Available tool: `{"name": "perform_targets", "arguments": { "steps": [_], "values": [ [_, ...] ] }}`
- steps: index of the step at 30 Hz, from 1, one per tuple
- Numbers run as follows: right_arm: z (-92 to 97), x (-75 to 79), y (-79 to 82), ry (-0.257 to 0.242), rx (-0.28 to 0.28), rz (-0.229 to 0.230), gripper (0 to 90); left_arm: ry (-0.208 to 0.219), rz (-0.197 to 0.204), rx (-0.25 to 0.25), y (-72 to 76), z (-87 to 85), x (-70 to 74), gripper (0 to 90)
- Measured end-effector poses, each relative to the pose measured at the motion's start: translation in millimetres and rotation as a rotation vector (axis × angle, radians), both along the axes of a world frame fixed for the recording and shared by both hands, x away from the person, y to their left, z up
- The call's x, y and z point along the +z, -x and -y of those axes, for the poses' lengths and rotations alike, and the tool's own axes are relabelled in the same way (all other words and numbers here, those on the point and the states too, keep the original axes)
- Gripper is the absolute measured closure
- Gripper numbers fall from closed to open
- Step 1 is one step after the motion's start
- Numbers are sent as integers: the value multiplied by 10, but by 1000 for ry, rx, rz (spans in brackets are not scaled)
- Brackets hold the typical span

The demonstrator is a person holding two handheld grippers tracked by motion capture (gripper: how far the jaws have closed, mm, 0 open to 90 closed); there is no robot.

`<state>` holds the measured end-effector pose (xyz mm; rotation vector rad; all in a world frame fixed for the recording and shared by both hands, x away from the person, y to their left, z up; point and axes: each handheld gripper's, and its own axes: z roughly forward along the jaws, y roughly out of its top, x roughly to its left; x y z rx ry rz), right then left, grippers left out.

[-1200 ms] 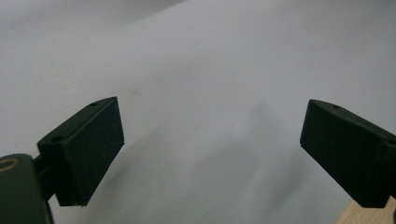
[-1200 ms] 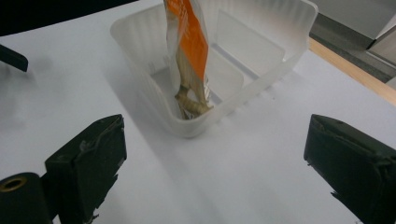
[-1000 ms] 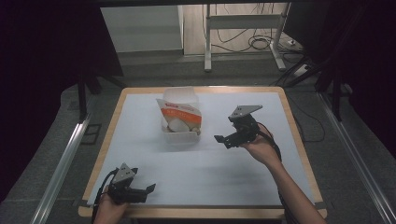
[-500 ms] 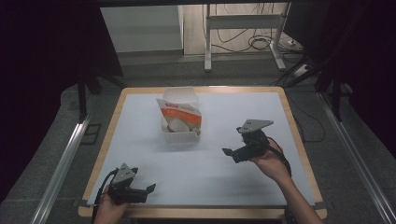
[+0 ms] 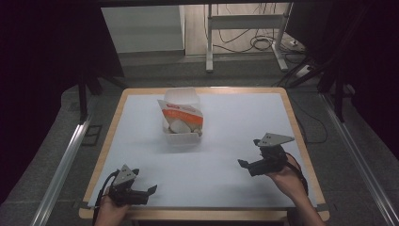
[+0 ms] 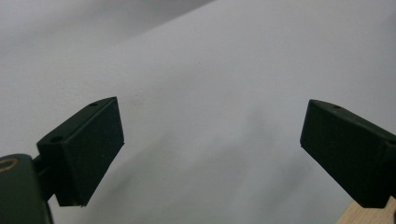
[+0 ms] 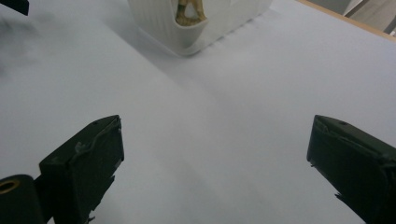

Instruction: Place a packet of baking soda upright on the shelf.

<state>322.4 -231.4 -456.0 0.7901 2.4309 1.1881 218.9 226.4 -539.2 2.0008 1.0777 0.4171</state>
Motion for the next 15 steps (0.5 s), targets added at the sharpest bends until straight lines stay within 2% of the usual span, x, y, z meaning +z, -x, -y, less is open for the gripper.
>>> {"name": "perform_targets", "arguments": {
  "steps": [11,15],
  "values": [
    [270,-165,242,-16,-72,-11,39,1,-2,-7,3,8,5,62],
    [330,-234,290,1,-91,-16,39,1,-2,-9,5,12,5,62]
  ]
}}
